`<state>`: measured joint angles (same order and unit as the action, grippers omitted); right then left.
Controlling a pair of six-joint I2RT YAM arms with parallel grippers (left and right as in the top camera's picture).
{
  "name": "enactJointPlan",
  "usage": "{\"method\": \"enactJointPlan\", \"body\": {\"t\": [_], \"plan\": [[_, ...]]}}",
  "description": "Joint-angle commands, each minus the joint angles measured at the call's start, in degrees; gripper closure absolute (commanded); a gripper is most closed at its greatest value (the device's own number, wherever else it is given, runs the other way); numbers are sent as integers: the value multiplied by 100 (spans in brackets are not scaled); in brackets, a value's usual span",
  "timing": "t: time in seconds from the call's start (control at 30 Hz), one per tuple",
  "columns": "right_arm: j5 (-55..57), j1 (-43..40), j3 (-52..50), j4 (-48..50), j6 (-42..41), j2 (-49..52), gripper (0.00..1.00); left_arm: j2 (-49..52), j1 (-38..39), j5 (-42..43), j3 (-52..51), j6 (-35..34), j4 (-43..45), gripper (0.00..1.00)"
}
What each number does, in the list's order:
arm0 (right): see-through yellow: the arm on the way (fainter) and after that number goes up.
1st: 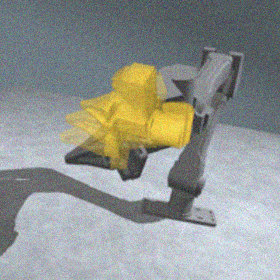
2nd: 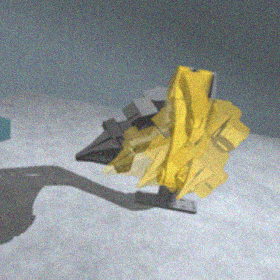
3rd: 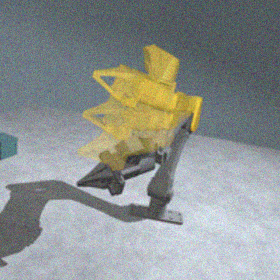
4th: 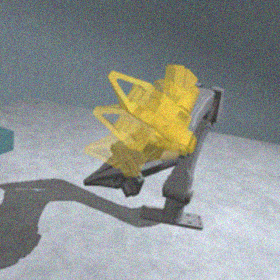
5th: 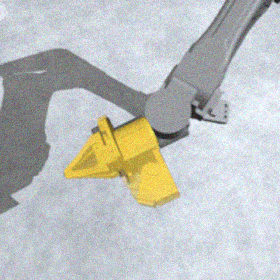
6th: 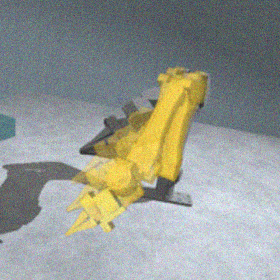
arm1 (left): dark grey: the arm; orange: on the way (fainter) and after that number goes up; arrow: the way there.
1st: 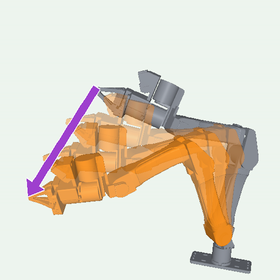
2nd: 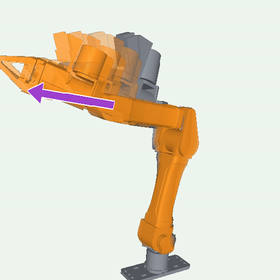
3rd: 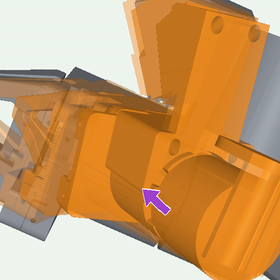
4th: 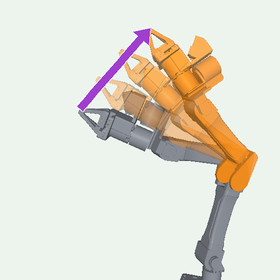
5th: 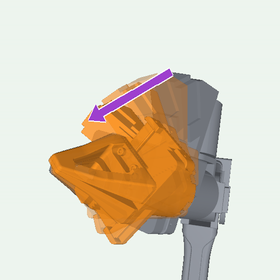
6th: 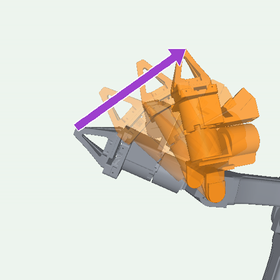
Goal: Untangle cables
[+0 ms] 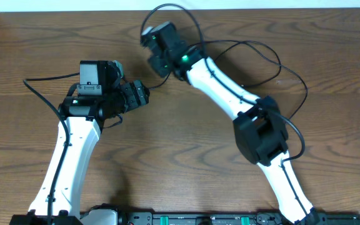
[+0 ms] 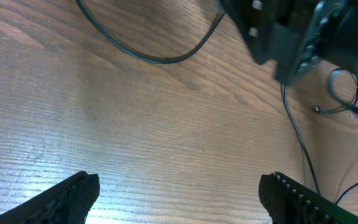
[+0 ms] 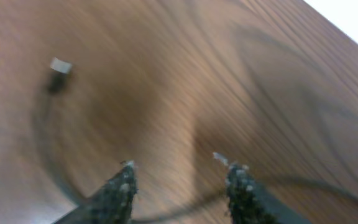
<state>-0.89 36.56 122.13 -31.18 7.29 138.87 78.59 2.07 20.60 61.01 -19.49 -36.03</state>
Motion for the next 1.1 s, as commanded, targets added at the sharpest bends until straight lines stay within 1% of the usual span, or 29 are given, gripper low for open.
{"method": "enactJointPlan", "body": {"t": [0.0, 0.13, 0.2, 0.27, 0.4, 0.5, 0.63, 0.7, 0.73, 0.83, 0.9, 1.07], "plan": [[459, -483, 87, -463, -479, -181, 47, -24, -2, -79, 109, 31, -20, 13], [328, -896, 87, -1123, -487, -181, 46, -24, -2, -79, 109, 31, -20, 13], [-81, -1115, 87, -1493, 35, -181, 44, -24, -2, -79, 109, 31, -20, 13], [-337, -1268, 87, -1829, 551, -181, 44, -24, -2, -79, 109, 31, -20, 13], [-330, -1598, 87, -2328, 986, -181, 43, -24, -2, -79, 109, 31, -20, 13], [-549, -1856, 87, -2406, 1014, -181, 44, -24, -2, -79, 109, 31, -20, 13], [-1698, -2273, 87, -2391, 1368, -181, 43, -24, -2, -79, 109, 31, -20, 13], [-1996, -2481, 85, -2387, 1445, -181, 42, -24, -2, -79, 109, 31, -20, 13], [-1958, -2638, 81, -2393, 1467, -168, 39, -24, -2, -79, 109, 31, -20, 13], [-1639, -2949, 79, -2468, 1537, -166, 38, -24, -2, -79, 109, 31, -20, 13], [-1635, -3084, 79, -2538, 1727, -166, 38, -24, -2, -79, 109, 31, -20, 13], [-1530, -3342, 76, -2540, 1902, -160, 39, -24, -2, -79, 109, 31, -20, 13]]}}
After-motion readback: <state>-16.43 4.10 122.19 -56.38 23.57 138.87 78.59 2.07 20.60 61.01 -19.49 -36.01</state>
